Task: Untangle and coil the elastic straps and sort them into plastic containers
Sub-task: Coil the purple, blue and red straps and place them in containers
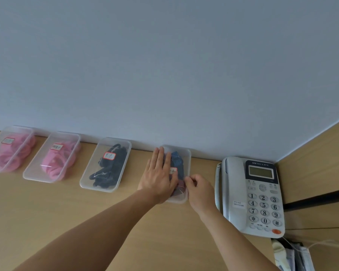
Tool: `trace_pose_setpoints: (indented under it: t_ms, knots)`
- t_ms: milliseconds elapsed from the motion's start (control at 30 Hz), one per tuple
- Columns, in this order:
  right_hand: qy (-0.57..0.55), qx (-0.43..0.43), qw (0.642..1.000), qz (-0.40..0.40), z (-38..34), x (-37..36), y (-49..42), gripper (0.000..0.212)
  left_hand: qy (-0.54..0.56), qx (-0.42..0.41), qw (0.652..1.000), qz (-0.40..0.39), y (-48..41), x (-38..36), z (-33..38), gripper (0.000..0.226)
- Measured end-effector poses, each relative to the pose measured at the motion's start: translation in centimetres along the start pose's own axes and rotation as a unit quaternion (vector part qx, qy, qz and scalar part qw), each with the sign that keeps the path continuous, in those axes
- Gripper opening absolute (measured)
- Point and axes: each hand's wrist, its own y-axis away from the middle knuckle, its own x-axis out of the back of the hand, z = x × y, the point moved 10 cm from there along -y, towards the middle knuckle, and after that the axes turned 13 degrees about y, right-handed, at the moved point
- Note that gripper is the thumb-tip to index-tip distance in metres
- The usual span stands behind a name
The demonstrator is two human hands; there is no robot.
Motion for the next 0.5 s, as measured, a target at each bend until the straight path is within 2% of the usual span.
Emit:
trace_pose_setpoints:
  t_ms: [200,333,500]
  knots:
    - [0.007,0.001,1.000,-0.007,-0.4,-0.3,-0.4,0.024,0.035,-0.021,0.998,0.043,0.1,1.1,-0.3,0.069]
    - [-0.011,-0.010,1.000,-0.009,-0.3,-0.5,-0.1,0.023,0.010,-0.015,1.000,0.012,-0.2,0.6,-0.7,0.071]
    - [0.057,-0.006,0.998,-0.029,-1.0,-0.1,-0.5,0.031,0.000,0.018,0.999,-0.045,-0.6,0.0,-1.1,0.072]
